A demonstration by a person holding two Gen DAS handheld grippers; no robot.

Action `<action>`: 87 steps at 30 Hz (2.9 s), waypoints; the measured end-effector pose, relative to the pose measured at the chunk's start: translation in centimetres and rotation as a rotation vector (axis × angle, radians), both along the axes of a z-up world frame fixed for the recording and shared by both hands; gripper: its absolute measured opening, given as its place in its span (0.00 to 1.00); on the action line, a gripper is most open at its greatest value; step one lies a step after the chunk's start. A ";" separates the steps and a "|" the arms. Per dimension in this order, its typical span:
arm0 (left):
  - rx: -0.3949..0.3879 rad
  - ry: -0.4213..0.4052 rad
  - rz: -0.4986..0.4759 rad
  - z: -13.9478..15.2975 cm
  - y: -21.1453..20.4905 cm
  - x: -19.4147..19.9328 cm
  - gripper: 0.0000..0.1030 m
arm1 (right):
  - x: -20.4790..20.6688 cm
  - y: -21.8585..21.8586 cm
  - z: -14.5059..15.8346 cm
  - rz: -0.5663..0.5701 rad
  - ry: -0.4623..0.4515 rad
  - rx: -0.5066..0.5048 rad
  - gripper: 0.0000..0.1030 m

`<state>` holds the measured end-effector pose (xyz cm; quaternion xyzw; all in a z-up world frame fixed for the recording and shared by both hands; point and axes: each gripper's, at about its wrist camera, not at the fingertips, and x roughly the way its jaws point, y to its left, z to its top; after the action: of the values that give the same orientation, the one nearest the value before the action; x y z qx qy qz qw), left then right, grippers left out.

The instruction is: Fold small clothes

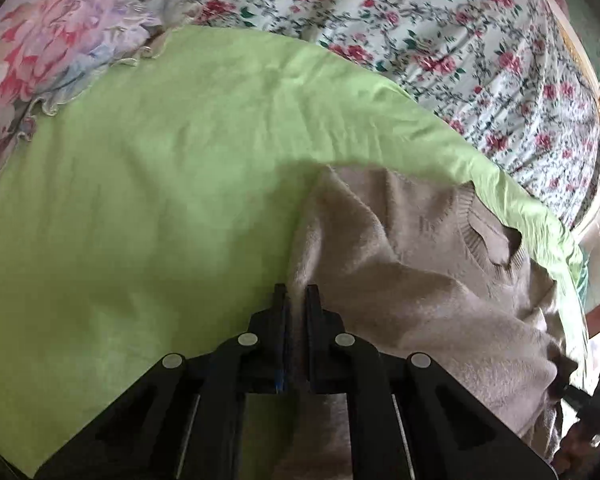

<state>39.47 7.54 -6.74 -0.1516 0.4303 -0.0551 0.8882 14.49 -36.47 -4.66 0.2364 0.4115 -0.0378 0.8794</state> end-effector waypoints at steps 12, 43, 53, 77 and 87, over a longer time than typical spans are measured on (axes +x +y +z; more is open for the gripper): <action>0.050 -0.030 -0.013 5.2 2.8 -9.3 0.11 | -6.0 0.4 4.1 -0.075 -0.058 -0.041 0.19; -0.070 0.184 -0.264 -1.5 2.0 -40.8 0.47 | -31.6 6.3 -0.5 0.029 -0.027 0.080 0.47; -0.223 0.177 -0.289 -2.5 1.9 -40.3 0.45 | -30.7 8.6 -3.2 0.169 -0.054 0.208 0.47; -0.284 0.141 -0.303 -2.8 2.8 -39.5 0.05 | -31.6 5.5 -4.3 0.186 -0.141 0.369 0.09; -0.312 -0.197 -0.261 8.8 4.3 -35.1 0.04 | -27.0 3.8 4.0 0.255 -0.448 0.409 0.08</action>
<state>4.40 11.88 2.02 -0.2243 0.3438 -0.2499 0.8770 -12.47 -32.64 -0.64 0.3572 0.2330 0.2090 0.8800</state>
